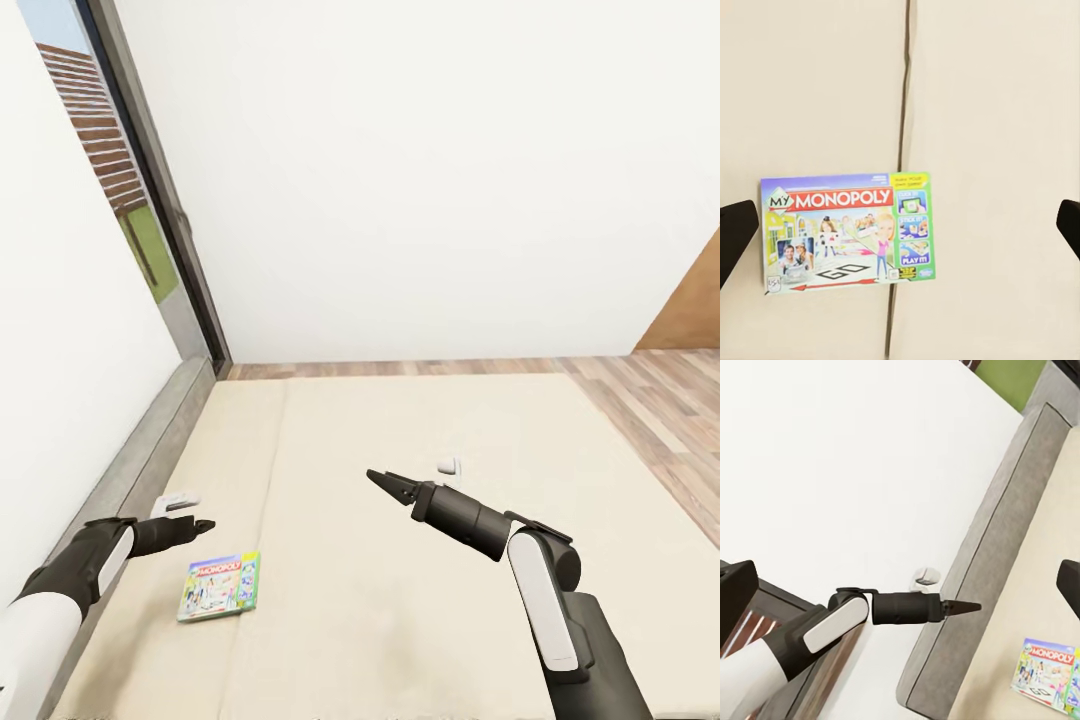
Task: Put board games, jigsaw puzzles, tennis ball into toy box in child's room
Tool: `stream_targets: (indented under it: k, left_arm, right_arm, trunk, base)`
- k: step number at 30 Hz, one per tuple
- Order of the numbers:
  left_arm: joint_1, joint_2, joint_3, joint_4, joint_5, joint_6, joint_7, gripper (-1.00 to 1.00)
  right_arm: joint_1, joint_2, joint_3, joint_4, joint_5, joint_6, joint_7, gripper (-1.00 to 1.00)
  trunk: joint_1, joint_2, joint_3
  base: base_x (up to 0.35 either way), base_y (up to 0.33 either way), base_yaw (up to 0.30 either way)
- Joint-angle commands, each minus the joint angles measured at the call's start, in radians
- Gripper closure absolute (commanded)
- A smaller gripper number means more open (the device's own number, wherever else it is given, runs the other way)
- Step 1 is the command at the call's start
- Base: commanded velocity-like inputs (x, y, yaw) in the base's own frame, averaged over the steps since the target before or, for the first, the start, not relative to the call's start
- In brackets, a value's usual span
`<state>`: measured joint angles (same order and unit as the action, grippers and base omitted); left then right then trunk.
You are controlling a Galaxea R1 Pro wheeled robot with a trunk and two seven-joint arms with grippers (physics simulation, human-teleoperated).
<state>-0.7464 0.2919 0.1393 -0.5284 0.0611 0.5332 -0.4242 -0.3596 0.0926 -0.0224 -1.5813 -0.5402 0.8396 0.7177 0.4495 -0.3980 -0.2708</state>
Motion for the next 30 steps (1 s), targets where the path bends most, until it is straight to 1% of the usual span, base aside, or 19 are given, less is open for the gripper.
stream_targets:
  k: [1, 30]
  left_arm:
    - [-0.001, 0.000, 0.003, -0.001, 0.006, 0.009, -0.001, -1.00]
    - [0.000, 0.004, 0.003, -0.002, 0.006, 0.007, -0.001, -1.00]
  right_arm:
    - [-0.001, 0.001, -0.002, 0.000, 0.000, 0.006, 0.004, -1.00]
    - [-0.001, 0.001, -0.004, 0.000, 0.000, 0.006, 0.004, -1.00]
  trunk:
    - [0.000, -0.002, -0.004]
    - [0.000, -0.002, -0.052]
  base:
    - [0.000, 0.000, 0.000]
    - [0.000, 0.000, 0.000]
